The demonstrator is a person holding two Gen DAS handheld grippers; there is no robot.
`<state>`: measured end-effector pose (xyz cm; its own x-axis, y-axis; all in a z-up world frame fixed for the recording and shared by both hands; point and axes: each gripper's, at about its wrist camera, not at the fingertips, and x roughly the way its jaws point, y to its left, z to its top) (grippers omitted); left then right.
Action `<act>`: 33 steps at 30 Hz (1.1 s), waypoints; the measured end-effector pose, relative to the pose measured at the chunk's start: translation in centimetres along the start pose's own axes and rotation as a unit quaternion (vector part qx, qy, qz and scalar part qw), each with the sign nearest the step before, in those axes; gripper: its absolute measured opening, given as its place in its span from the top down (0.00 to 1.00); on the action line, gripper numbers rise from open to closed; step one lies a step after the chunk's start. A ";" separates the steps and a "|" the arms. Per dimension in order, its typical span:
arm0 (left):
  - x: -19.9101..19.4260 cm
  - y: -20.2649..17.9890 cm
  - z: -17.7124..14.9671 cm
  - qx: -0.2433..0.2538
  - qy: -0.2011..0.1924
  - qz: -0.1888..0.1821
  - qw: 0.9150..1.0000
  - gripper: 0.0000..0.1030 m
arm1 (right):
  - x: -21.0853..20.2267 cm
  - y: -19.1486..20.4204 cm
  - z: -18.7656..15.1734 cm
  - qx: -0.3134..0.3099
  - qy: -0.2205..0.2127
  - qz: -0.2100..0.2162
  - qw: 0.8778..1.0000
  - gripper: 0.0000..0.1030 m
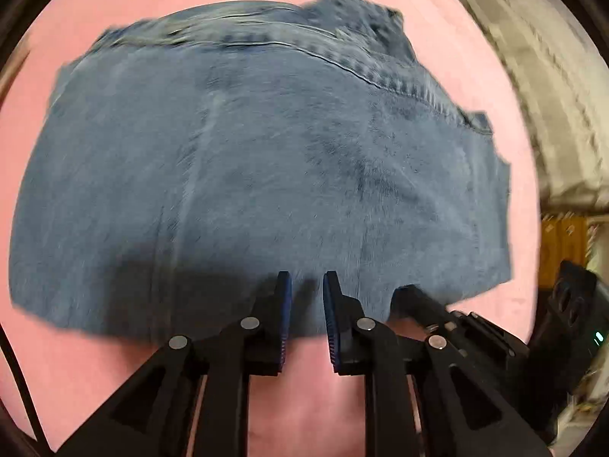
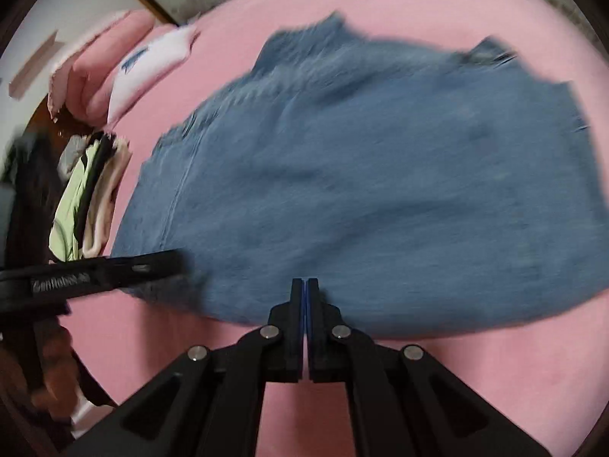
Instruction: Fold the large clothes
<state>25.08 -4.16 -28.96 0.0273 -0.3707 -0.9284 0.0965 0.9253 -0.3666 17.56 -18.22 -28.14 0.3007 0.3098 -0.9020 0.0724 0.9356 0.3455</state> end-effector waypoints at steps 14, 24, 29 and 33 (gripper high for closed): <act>6.5 1.5 17.9 -0.083 -0.047 0.021 0.995 0.94 | 6.4 -5.3 14.3 0.070 -0.090 0.004 0.993 1.00; 2.1 5.0 15.9 -0.084 -0.136 0.164 0.973 0.99 | 2.8 -11.4 15.5 0.076 -0.105 -0.030 0.991 1.00; 0.8 9.9 15.1 -0.107 -0.139 0.237 0.956 0.62 | -2.9 -20.7 14.0 0.165 -0.132 -0.139 0.968 1.00; 0.1 11.6 14.6 -0.125 -0.144 0.278 0.942 0.62 | -5.8 -25.0 13.3 0.266 -0.146 -0.126 0.945 1.00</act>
<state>40.69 5.39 -32.44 0.2768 0.2026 -0.9393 -0.2479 0.9595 0.1339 26.59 -45.68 -28.09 0.4544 -0.0440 -0.8897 0.6203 0.7324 0.2806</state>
